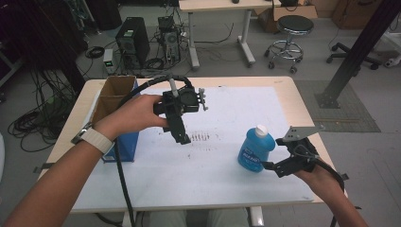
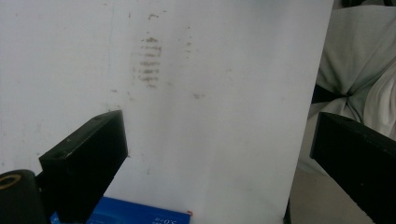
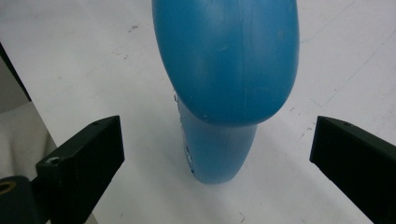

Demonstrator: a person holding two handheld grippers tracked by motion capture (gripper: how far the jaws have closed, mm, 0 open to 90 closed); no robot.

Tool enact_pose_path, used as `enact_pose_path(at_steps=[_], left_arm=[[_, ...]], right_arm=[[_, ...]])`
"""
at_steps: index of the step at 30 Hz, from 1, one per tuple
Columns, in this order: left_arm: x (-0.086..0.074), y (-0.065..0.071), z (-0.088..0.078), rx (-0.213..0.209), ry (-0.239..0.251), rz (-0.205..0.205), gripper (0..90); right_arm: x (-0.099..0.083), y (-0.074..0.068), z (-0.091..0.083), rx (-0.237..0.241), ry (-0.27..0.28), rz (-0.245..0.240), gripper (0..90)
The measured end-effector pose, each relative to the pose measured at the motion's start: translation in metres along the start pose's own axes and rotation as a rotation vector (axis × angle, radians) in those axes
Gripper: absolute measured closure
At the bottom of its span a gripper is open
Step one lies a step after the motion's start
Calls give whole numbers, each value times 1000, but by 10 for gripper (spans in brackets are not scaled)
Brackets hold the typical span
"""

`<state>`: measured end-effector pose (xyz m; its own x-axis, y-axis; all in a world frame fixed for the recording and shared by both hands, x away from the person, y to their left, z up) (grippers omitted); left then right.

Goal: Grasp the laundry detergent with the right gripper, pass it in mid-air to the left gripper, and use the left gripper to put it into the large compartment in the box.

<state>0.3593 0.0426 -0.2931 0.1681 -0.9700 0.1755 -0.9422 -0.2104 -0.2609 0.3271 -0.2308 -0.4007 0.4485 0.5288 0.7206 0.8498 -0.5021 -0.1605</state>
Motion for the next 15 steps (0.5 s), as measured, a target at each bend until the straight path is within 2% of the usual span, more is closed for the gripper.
enact_pose_path(at_steps=[8,15], left_arm=[[1,1,1,-5,-1,1,45],[1,1,2,-4,-4,1,45]], right_arm=[[-1,3,3,6,49,5,24],[-2,4,10,15,69,1,25]])
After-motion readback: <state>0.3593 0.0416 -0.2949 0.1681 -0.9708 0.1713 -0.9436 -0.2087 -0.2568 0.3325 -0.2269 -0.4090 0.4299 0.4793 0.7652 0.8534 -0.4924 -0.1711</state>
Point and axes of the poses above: each handheld gripper's, and its own axes: z roughly forward along the jaws, x roughly out of its top, y roughly to its right, the point moved 8 cm from there along z, roughly forward along the jaws, and after that the axes turned 11 degrees about x, right-handed, at the moved point
